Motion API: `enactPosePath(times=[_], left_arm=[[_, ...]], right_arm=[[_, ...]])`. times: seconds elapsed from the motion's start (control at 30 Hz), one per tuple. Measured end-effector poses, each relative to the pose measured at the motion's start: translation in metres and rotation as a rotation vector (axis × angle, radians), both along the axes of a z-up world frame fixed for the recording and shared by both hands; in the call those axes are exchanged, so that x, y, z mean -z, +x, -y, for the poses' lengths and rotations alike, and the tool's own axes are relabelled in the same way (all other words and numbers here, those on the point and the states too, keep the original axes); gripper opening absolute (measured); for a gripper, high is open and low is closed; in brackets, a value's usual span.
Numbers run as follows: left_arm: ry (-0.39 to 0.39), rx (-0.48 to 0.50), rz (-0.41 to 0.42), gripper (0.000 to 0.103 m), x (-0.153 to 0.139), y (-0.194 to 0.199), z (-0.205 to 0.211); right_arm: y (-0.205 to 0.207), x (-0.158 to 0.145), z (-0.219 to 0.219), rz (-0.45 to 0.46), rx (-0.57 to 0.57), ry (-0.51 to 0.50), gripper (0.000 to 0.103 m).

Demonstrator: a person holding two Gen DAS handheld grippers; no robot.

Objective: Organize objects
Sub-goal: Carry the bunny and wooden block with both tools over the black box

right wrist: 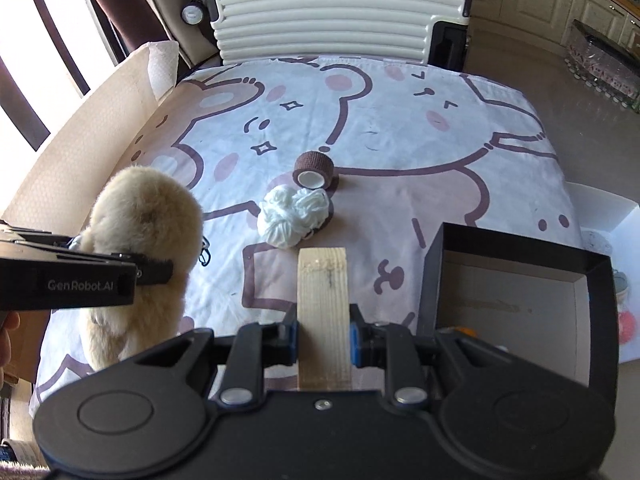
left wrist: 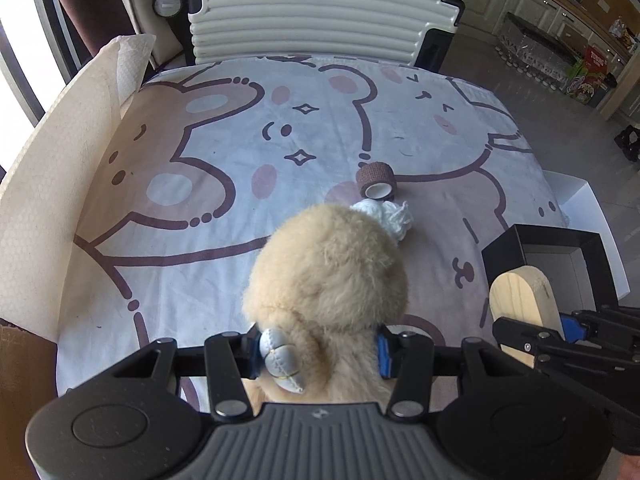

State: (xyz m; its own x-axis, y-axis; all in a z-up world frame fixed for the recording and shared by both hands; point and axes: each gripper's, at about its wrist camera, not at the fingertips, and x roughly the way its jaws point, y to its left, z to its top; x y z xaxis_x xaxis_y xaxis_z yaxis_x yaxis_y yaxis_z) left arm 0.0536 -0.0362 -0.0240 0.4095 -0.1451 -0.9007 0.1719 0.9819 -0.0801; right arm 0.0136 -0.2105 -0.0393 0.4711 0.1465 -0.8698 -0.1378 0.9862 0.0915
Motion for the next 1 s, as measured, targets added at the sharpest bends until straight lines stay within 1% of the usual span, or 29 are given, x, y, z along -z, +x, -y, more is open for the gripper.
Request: enactPosePath(times=[0.43, 0.7, 0.87, 1.0], left_arm=[[-0.024, 0.017, 0.032, 0.05, -0.022, -0.028, 0.011], [-0.038, 0.021, 0.048, 0.05, -0.029, -0.034, 0.017], [-0.047, 0.013, 0.072, 0.05, -0.036, -0.036, 0.024], [-0.075, 0.015, 0.097, 0.05, -0.044, -0.037, 0.032]], right_arm=[[-0.028, -0.02, 0.013, 0.036, 0.039, 0.006, 0.024], [-0.037, -0.029, 0.021, 0.054, 0.057, 0.008, 0.024], [-0.041, -0.035, 0.03, 0.077, 0.084, 0.011, 0.024], [-0.045, -0.041, 0.039, 0.101, 0.101, 0.015, 0.024]])
